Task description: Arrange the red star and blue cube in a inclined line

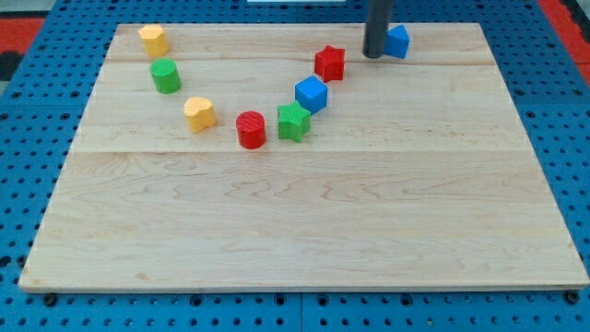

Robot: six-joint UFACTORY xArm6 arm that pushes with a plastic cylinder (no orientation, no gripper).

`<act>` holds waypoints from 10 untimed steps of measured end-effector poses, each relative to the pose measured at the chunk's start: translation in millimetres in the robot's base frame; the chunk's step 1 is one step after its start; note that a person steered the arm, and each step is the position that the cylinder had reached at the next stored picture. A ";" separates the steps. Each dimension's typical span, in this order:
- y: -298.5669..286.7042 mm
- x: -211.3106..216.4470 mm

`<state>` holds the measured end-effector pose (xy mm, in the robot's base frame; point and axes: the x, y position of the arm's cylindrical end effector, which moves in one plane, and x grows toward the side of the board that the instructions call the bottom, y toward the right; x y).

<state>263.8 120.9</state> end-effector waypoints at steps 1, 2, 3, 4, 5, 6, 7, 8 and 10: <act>-3.3 -27.1; 40.7 -43.4; -37.3 -72.1; -74.6 -56.8; -139.5 -40.7; -142.7 -33.7; -88.3 6.6; -54.3 18.1; -101.0 41.8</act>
<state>305.6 19.9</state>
